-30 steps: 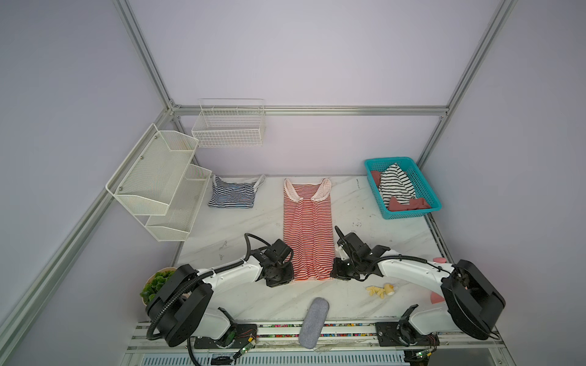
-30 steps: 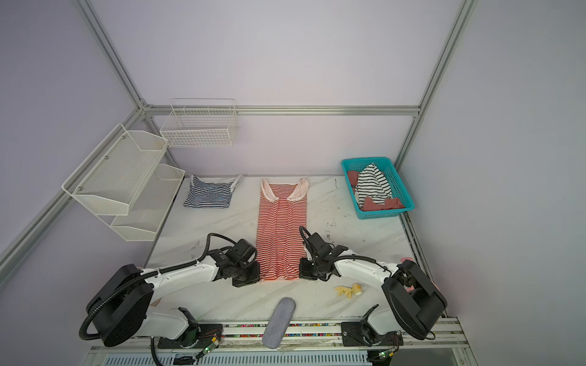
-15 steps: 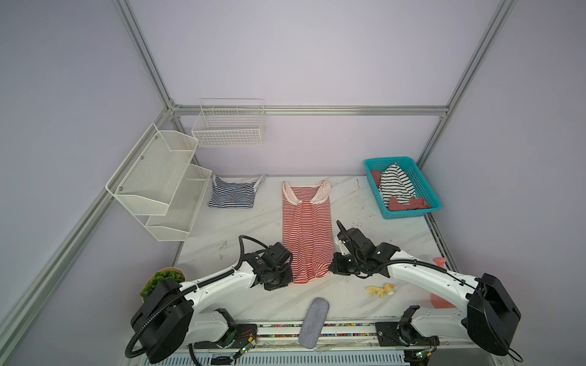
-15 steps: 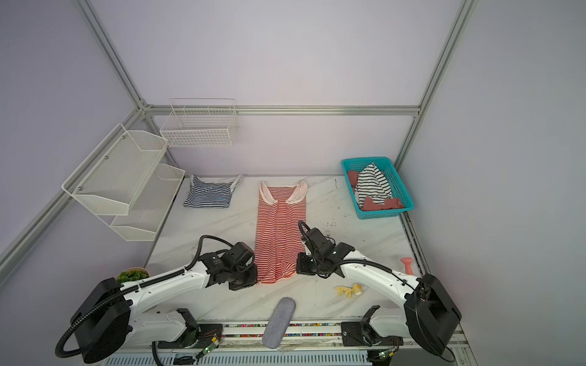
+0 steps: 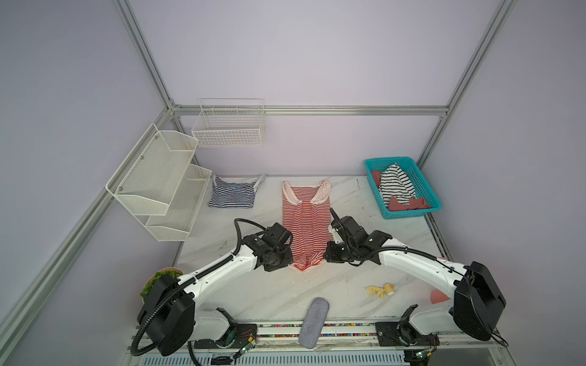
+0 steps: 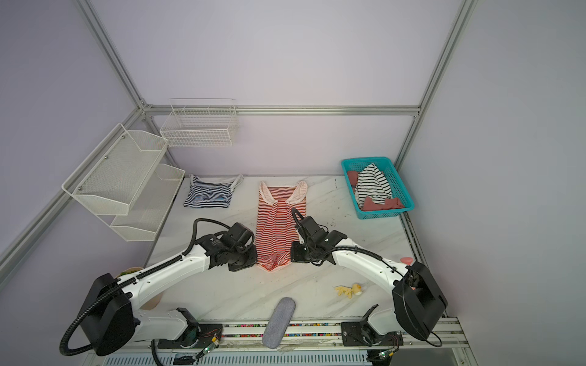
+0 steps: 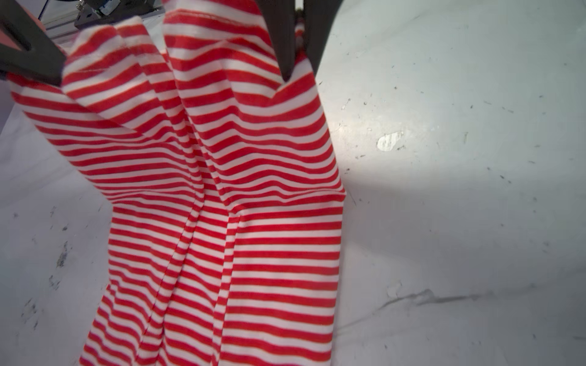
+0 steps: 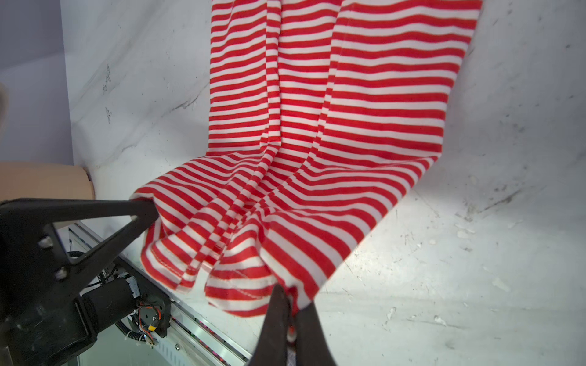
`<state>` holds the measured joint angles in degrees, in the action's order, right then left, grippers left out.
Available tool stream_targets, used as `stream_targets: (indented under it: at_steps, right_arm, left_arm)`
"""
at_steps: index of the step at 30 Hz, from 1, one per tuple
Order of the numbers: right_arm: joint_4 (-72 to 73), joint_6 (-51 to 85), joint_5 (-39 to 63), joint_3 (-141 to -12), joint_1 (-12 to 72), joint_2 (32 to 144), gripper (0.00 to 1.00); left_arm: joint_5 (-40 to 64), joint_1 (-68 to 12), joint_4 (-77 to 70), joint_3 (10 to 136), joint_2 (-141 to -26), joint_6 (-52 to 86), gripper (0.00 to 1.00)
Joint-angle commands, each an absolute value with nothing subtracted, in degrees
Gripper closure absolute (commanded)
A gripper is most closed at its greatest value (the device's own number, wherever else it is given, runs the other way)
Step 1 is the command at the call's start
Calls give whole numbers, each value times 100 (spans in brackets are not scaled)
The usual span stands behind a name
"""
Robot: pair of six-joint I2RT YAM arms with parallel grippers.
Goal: Fold and stack tank tops
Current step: Fold the tank top at the top-center of the table.
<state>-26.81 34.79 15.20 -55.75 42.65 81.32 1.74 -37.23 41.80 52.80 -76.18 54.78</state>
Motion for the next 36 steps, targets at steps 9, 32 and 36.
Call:
stream_targets:
  at_steps: [9,32,36]
  right_arm:
    - [-2804,2801,1746,-6124,3648,8531,100]
    - [-2699,1896,2329,-7637,2482,10001,100]
    - [-2689,1801,2476,-7898,2337,10307,100]
  left_arm:
    - [331,-3191,4050,6444,-8290,4803,100]
    - [870,-2480,4088,8206,-9910,3929,100]
    - [894,-2393,4100,8479,-10154,3844,100]
